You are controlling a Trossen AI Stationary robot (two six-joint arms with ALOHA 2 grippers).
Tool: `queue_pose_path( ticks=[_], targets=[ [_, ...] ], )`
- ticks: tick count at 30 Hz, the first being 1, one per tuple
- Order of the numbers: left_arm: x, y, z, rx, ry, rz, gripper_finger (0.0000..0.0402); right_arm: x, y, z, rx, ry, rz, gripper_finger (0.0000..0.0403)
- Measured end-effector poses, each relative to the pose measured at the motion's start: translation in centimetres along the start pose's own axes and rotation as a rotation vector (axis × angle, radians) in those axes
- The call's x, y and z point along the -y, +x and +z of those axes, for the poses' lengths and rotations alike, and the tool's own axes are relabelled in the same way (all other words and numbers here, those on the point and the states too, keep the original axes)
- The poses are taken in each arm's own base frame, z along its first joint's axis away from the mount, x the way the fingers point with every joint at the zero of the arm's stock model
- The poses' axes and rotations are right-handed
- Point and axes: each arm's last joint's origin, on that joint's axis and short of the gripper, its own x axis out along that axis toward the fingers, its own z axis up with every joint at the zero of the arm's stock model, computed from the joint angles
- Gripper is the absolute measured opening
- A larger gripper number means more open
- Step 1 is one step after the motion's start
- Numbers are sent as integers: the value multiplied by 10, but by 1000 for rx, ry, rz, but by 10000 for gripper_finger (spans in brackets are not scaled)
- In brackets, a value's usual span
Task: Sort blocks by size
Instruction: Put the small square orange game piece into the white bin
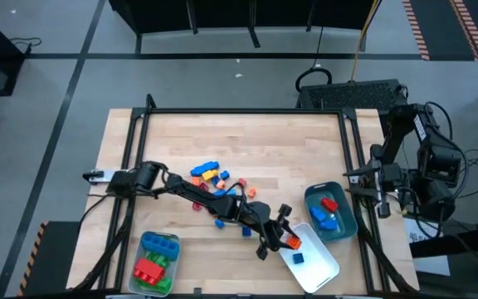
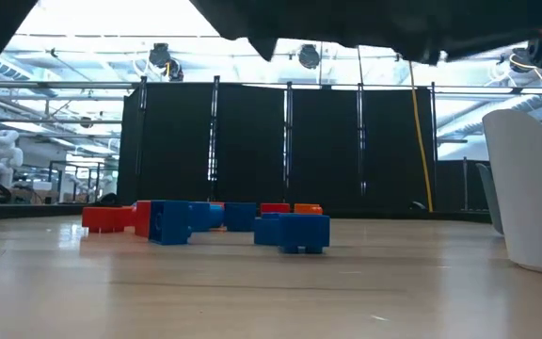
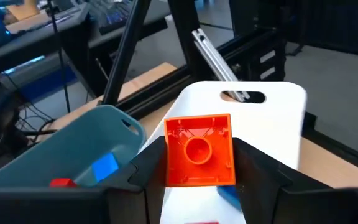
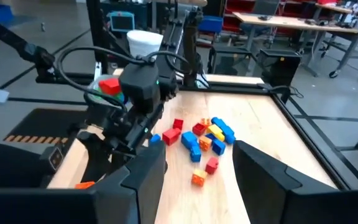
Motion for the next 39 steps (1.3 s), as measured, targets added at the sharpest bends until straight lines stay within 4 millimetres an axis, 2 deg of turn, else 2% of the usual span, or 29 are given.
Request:
queue_pose_path(
  ticks=[6,10,14,24,26,27,30,32,33,35,39],
  targets=[
    [0,27,-2,10,-20,-5,154,-1,1,-4,-4,1,-4,171],
    [1,36,0,-15,-25,-22,155,-2,1,-3,-3,8,-2,171],
    [-1,37,-1,-52,-33,-29,169,-2,1,-3,-3,9,-1,171],
    [-1,35,-2,-110,-39,-45,247,-5,2,-3,0,23,2,171],
    [-4,30,7,-169,-46,-48,252,-6,2,-3,0,26,2,171],
    [-8,24,18,-196,-31,-40,253,-6,2,-3,-1,26,2,171],
    [-21,-5,61,-281,62,14,254,-8,2,-4,-19,27,14,171],
    [-28,-26,76,-368,91,34,254,-10,3,-4,-22,32,16,171],
    [-31,-37,77,-430,87,22,254,-10,3,-4,-22,40,17,171],
    [-41,-52,66,-571,29,-14,254,-13,3,-4,-34,56,27,171],
    [-60,-80,26,-780,-159,-30,253,-18,4,-5,-64,76,46,171]
  ],
)
